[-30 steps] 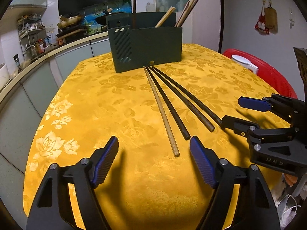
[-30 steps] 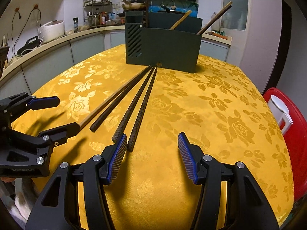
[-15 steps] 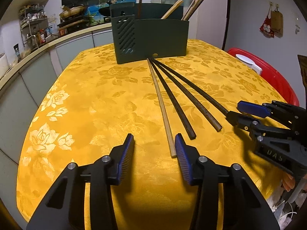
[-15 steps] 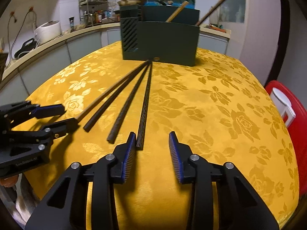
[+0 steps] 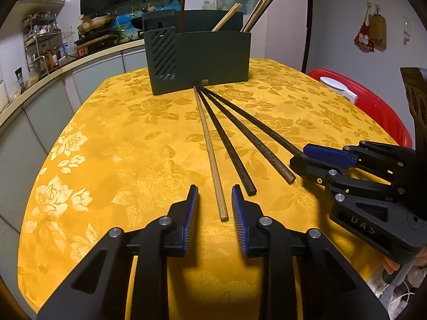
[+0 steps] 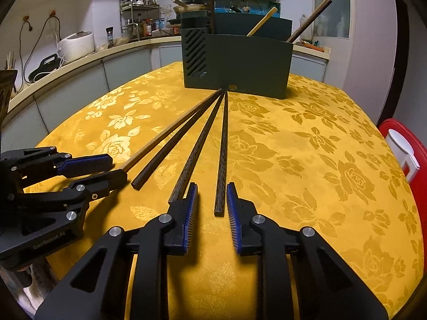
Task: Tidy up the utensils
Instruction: 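Close left tool on a bamboo chopstick while right tool grasps a dark chopstick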
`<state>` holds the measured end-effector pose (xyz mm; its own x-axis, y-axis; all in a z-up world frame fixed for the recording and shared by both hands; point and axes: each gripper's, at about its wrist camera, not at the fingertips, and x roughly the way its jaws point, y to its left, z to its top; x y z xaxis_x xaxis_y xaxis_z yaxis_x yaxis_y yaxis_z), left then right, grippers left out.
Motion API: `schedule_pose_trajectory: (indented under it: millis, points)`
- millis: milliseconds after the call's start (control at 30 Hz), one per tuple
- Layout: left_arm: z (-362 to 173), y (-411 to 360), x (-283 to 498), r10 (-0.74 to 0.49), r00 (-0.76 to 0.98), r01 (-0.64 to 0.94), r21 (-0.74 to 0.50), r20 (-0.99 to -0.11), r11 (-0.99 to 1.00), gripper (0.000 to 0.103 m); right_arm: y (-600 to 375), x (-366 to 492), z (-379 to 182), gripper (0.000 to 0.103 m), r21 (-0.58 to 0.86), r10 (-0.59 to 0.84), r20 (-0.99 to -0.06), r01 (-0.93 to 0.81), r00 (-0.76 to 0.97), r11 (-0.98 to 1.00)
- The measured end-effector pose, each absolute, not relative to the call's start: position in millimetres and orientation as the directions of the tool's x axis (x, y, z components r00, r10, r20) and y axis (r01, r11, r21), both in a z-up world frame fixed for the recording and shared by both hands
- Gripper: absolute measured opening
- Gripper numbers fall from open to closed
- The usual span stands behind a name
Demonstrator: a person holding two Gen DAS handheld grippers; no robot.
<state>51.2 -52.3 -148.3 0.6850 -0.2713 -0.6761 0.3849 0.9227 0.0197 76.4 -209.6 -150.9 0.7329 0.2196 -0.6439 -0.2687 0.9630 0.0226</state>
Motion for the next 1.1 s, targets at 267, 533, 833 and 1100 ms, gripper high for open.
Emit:
schedule_pose_trajectory:
  millis: [267, 533, 833, 1100]
  points:
    - [-149, -56, 50, -0.261, 0.699, 0.388, 0.047, -0.665, 0.921, 0.008, -209, 77, -152, 0.015, 0.013, 0.212, -0.638, -0.265, 0.741, 0.964]
    - [-149, -56, 49, -0.258, 0.700, 0.386, 0.048, -0.665, 0.921, 0.007, -206, 75, -151, 0.010, 0.006, 0.211, -0.639, -0.270, 0.739, 0.963]
    - [-146, -52, 48, -0.256, 0.708, 0.377, 0.046, -0.659, 0.925, 0.007, -217, 79, -145, 0.008, 0.061, 0.226, -0.659, -0.249, 0.718, 0.967]
    - [-125, -39, 46, -0.260, 0.743, 0.351, 0.028, -0.616, 0.936, 0.006, -229, 69, -118, 0.008, 0.076, 0.240, -0.606, -0.245, 0.758, 0.967]
